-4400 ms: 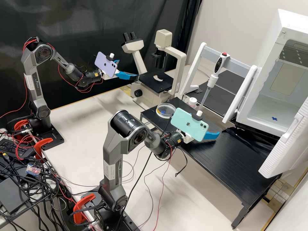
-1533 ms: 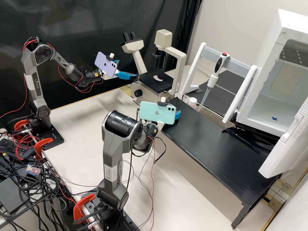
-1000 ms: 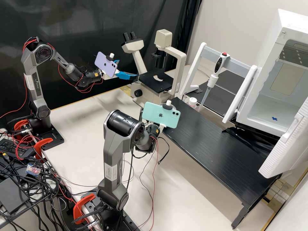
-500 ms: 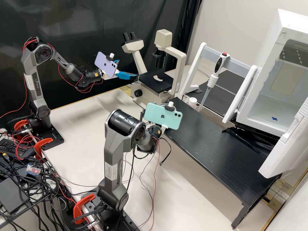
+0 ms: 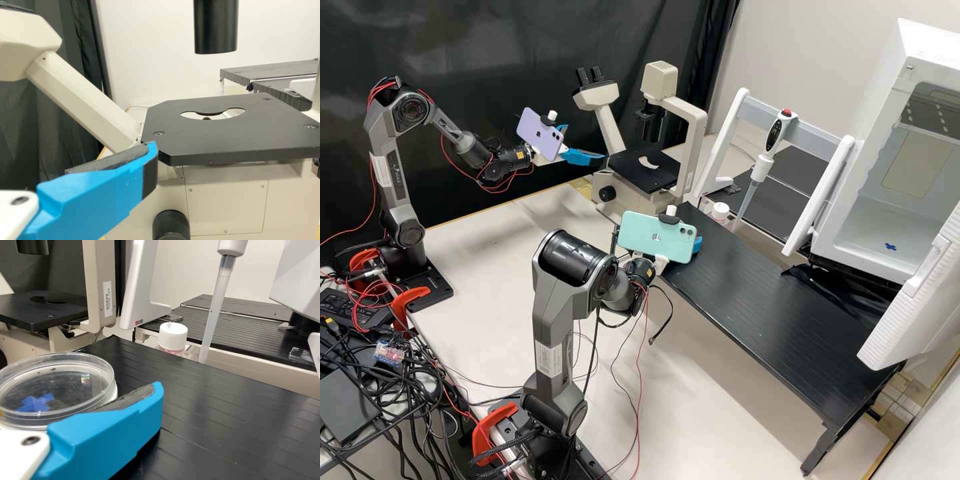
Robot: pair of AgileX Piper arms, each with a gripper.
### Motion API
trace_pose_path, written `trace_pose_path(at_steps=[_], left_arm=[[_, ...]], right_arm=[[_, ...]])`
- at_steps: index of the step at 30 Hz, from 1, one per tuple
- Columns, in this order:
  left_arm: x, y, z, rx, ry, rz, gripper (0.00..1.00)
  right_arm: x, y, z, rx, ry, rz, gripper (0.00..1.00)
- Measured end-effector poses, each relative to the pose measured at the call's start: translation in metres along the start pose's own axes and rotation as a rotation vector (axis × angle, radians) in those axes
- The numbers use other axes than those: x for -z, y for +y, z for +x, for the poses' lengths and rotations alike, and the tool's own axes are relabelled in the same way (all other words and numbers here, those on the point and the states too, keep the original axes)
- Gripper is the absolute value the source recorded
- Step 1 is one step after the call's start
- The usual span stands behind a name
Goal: Move the petri dish to the incubator
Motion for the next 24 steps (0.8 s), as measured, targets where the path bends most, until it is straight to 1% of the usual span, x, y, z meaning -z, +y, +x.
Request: trace_pose_path(at_steps=[4, 9, 24], left_arm=[[0.0, 0.0, 0.0, 0.0, 0.0, 0.0, 1.0], [0.0, 0.0, 0.0, 0.0, 0.0, 0.0, 1.0], [0.0, 0.0, 0.0, 0.0, 0.0, 0.0, 1.0]], right_arm=[[-0.0022, 0.0009, -0.0005, 0.012, 0.0, 0.024, 0.0], [-0.0034, 0.0017, -0.0008, 0.017, 0.003, 0.038, 0.0], [-0.0034, 0.0017, -0.0008, 0.017, 0.003, 0.044, 0.0]])
